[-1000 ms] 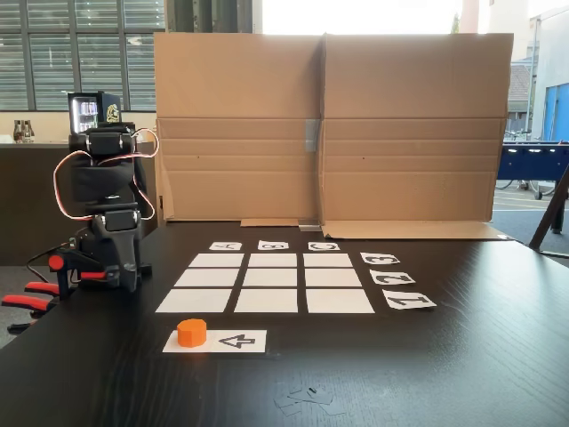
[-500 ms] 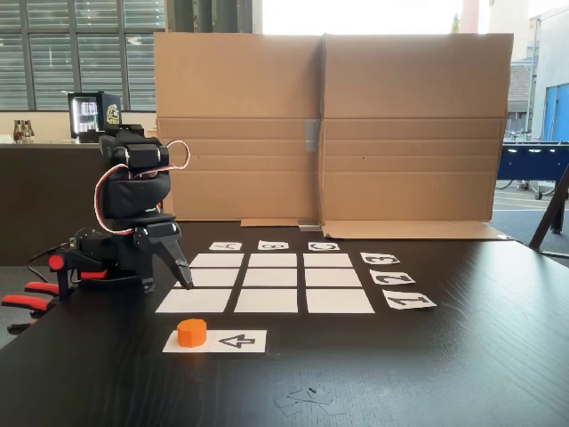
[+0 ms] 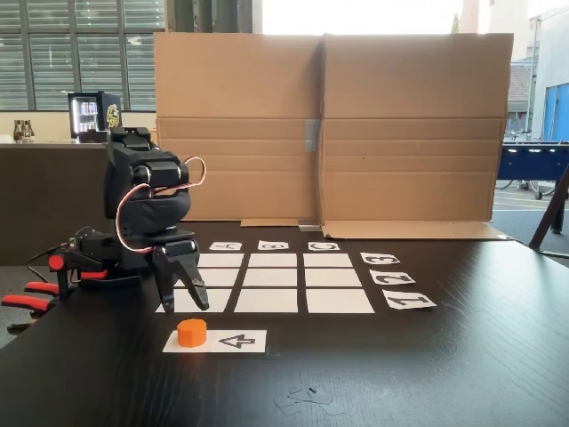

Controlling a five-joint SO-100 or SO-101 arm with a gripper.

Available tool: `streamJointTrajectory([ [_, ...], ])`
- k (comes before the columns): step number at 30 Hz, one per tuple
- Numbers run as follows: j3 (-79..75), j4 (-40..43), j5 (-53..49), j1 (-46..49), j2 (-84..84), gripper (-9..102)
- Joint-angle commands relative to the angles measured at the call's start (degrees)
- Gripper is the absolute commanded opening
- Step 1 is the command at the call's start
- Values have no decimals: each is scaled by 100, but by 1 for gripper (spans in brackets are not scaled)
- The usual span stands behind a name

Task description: Pick up the round, orange token and place it in the grid on square B1.

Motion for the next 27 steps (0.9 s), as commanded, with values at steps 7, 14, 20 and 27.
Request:
streamJointTrajectory([
  [7, -272, -176, 545, -132, -105, 58],
  [14, -527, -158, 738, -264, -325, 58],
  [20, -835, -193, 993, -334, -650, 58],
  [27, -844, -290, 1143, -448, -729, 58],
])
